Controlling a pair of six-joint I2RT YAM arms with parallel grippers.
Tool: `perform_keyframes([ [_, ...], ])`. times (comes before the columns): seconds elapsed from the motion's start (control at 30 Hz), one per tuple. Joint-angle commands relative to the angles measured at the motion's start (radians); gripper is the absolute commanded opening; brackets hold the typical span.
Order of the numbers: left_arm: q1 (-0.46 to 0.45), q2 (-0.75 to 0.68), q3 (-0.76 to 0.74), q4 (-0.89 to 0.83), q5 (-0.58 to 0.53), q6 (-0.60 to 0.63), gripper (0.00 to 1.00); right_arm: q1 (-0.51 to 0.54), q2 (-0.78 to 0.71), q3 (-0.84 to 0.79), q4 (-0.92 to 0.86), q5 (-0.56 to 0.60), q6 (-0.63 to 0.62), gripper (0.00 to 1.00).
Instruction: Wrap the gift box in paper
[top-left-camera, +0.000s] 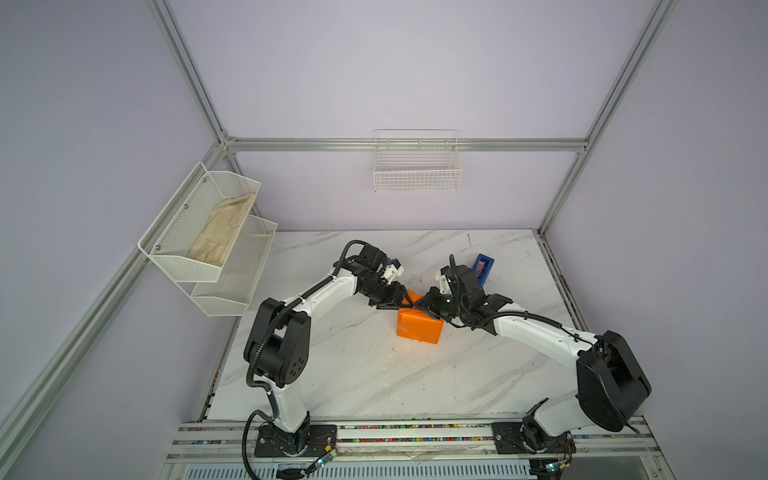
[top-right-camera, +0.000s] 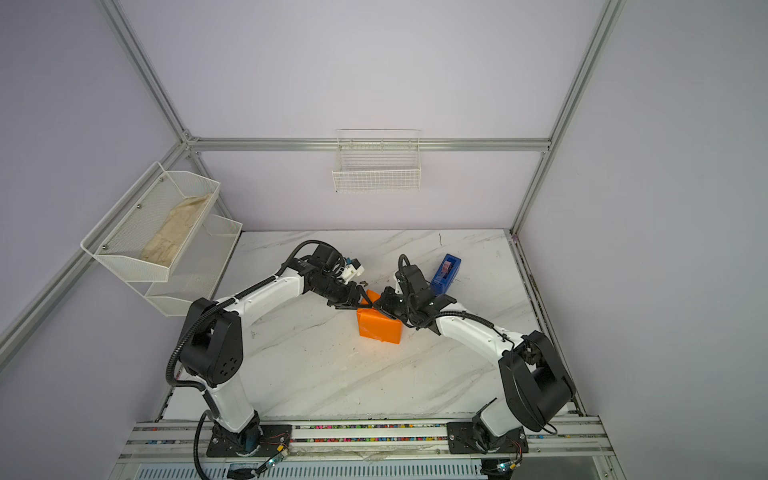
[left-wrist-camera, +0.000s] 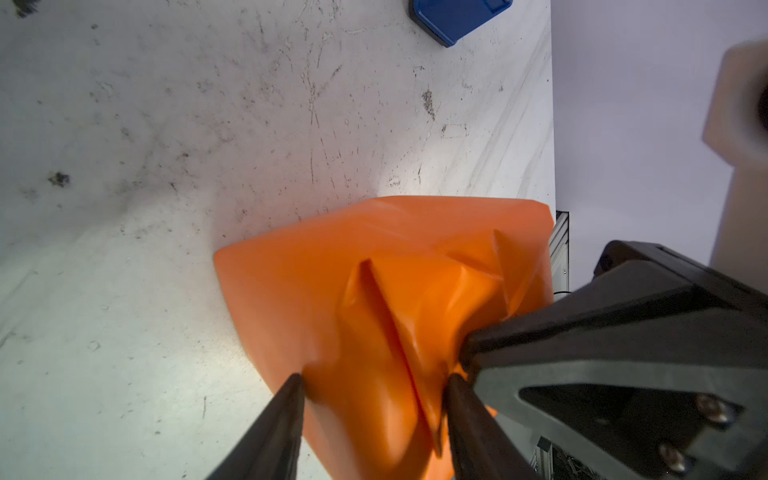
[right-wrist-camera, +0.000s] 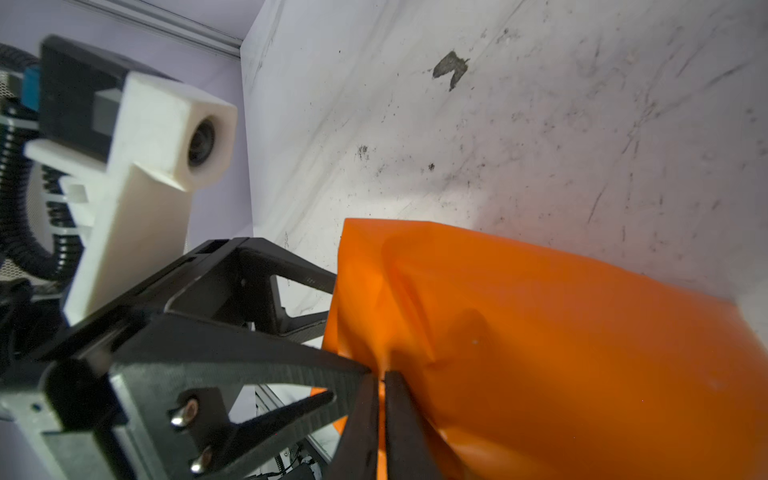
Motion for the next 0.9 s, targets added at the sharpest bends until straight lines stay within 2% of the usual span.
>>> perform_keyframes([
  [0.0,0.035,-0.072,0.069,-0.013,-0.016,0.042,0.55,-0.003,-0.013,-0.036,-0.067,0.039,-0.001,0.10],
  [0.13,0.059,-0.037,0.194,-0.052,0.009,0.169,0.58,-0.003,-0.015,-0.040,-0.080,0.033,-0.016,0.08],
  [0.3,0.060,0.122,0.405,-0.222,0.123,0.428,0.59,-0.006,-0.014,-0.043,-0.084,0.030,-0.023,0.07],
  [0.47,0.058,0.231,0.523,-0.312,0.178,0.580,0.59,-0.008,-0.012,-0.041,-0.086,0.024,-0.024,0.06],
  [0.87,0.019,0.343,0.546,-0.379,0.291,0.693,0.58,-0.009,-0.021,-0.040,-0.093,0.016,-0.035,0.05],
])
